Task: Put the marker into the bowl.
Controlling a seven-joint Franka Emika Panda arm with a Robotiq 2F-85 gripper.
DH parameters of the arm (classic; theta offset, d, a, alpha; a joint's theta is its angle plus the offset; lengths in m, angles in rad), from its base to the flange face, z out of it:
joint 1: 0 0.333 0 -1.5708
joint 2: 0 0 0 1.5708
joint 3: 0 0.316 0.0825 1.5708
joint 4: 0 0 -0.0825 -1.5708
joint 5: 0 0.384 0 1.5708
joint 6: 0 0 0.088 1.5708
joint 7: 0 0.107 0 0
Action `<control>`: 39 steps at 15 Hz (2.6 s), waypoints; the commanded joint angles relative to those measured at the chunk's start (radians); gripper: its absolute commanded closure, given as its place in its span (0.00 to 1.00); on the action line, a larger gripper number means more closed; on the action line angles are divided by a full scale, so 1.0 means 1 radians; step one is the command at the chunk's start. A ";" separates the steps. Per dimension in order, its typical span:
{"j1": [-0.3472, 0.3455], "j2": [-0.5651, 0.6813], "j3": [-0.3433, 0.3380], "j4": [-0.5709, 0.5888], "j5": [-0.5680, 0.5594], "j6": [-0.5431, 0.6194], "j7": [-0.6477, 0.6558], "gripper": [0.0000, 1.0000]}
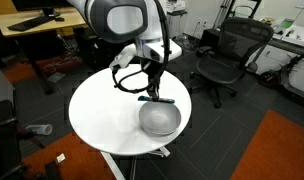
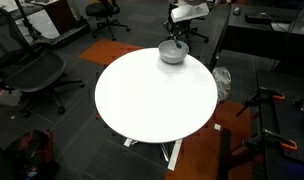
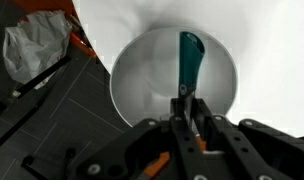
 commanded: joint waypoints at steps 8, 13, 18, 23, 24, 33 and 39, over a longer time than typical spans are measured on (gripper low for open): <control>-0.024 0.087 -0.002 0.031 0.085 0.105 -0.034 0.50; -0.004 0.047 -0.011 0.000 0.072 0.123 -0.030 0.13; 0.022 -0.072 -0.005 -0.067 0.054 0.108 -0.073 0.00; 0.018 -0.253 0.039 -0.172 0.058 0.041 -0.261 0.00; 0.013 -0.294 0.050 -0.195 0.058 0.012 -0.308 0.00; 0.005 -0.543 0.101 -0.331 0.052 -0.219 -0.557 0.00; 0.003 -0.543 0.109 -0.333 0.052 -0.229 -0.557 0.00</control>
